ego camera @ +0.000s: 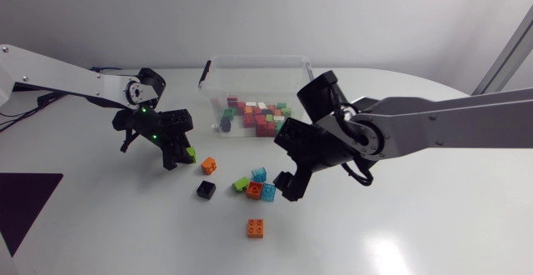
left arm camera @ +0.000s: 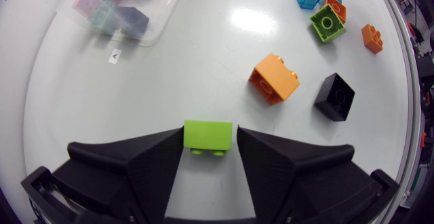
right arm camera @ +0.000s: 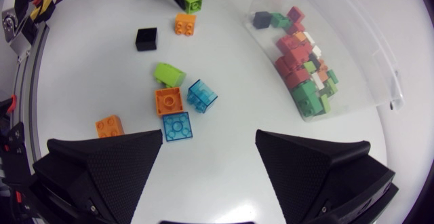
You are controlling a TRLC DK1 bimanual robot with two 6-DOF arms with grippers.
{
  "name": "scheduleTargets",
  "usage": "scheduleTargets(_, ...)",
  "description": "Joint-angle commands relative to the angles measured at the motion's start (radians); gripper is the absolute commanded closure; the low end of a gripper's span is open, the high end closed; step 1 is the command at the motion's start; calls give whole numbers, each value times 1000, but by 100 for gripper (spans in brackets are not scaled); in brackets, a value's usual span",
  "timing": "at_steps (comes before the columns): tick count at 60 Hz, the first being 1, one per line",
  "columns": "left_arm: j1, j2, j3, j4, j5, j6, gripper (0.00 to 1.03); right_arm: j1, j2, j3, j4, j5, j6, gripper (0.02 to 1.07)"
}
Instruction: Place the duplo bricks in the container
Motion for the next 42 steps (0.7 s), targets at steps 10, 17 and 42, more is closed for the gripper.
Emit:
scheduleTargets(10, -19, 16, -1, -8, 15, 24, 78, 15, 115, -22, -2, -28, -109, 8)
scheduleTargets(17, -19, -19, -19, -12, 23, 24, 78, 24, 137, -17, 1, -51, -123, 8)
scheduleTargets(42, 0, -257, -81, -83, 77, 14, 78, 44, 265, 66, 43, -52, -140, 15)
